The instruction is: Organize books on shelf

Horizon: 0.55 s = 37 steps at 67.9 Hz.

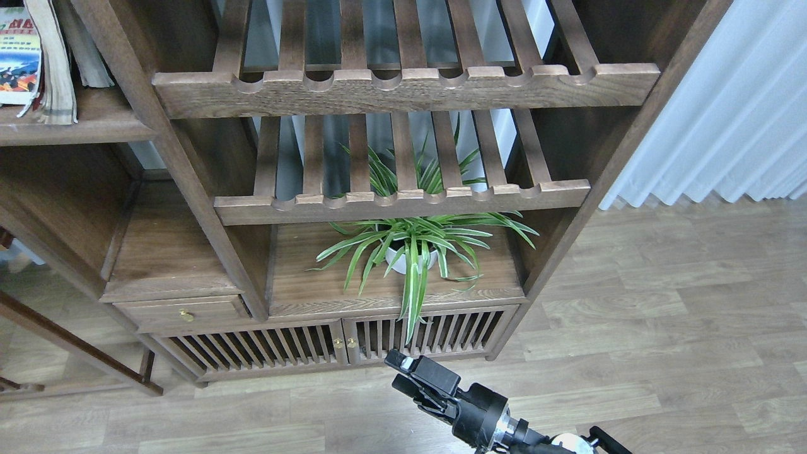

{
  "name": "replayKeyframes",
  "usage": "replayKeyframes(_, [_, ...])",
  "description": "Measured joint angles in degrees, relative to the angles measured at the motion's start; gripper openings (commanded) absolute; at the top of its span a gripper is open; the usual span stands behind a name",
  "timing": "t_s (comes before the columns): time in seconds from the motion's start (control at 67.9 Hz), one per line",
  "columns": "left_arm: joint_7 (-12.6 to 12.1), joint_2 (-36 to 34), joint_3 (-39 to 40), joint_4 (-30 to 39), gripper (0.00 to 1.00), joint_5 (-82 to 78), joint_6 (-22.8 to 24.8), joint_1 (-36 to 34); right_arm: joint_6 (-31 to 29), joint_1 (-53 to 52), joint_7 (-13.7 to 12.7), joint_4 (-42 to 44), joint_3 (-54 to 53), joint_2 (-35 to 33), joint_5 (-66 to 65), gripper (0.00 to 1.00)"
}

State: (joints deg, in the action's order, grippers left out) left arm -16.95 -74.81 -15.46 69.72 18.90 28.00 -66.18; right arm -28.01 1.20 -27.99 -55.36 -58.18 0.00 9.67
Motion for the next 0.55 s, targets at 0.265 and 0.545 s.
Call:
replayKeyframes(0.265, [2.35, 20.10, 10.66, -7.13, 1.00, 19.13, -0.01, 23.01, 0.00, -0.58, 0.00, -0.03, -0.10, 0.00, 0.06, 1.00])
replayKeyframes(0.545, [1.32, 44.73, 35.93, -20.32, 1.00, 21.80, -0.01, 42.10, 0.00, -3.21, 0.00, 3.01, 0.10, -0.01, -0.83, 1.00])
